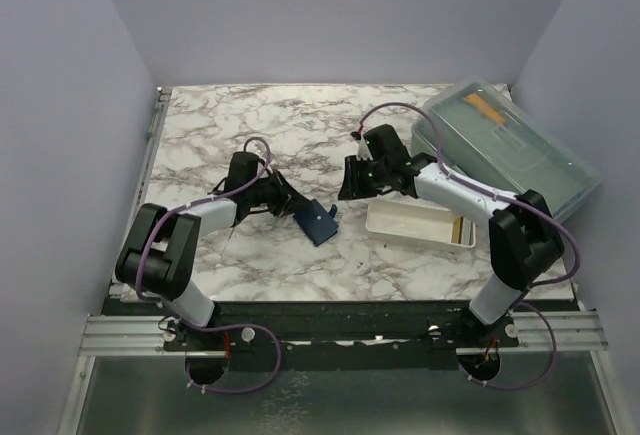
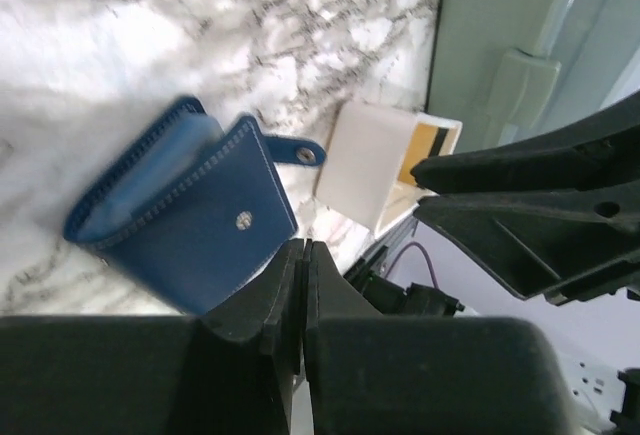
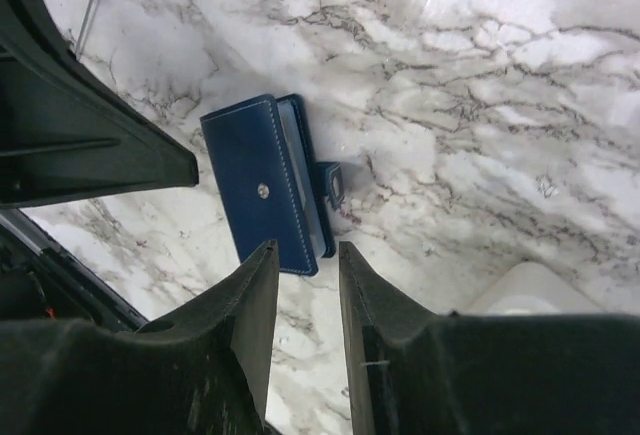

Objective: Put the credit cards into the card holder
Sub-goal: Close the card holder at the center of the board.

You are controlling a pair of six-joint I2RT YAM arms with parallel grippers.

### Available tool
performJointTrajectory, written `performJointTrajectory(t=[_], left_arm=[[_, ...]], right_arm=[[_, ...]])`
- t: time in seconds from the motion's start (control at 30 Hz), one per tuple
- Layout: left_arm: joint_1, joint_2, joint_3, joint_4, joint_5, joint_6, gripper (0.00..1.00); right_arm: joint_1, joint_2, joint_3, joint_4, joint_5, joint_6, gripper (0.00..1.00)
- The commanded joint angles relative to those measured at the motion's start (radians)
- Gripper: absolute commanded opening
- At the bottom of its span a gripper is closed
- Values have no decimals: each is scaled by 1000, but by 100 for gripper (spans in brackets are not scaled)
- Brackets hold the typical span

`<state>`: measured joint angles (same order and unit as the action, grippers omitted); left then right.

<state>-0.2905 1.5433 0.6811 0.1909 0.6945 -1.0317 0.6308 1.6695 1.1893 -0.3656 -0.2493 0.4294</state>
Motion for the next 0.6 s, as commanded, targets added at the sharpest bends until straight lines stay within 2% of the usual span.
performJointTrajectory(t=[0.0, 0.1, 0.23, 0.57], left_arm=[[-18, 117, 58, 48, -30, 19, 4], [-23, 170, 72, 47, -46, 23, 0], [-26, 206, 75, 47, -69, 33, 0], [-27, 247, 50, 45, -106, 35, 0]], right_arm=[[-26, 71, 21, 62, -111, -60, 34], [-26, 114, 35, 68, -119, -67, 31], [-28, 144, 40, 81, -130, -77, 26], [-32, 202, 58, 96, -128, -89, 23]])
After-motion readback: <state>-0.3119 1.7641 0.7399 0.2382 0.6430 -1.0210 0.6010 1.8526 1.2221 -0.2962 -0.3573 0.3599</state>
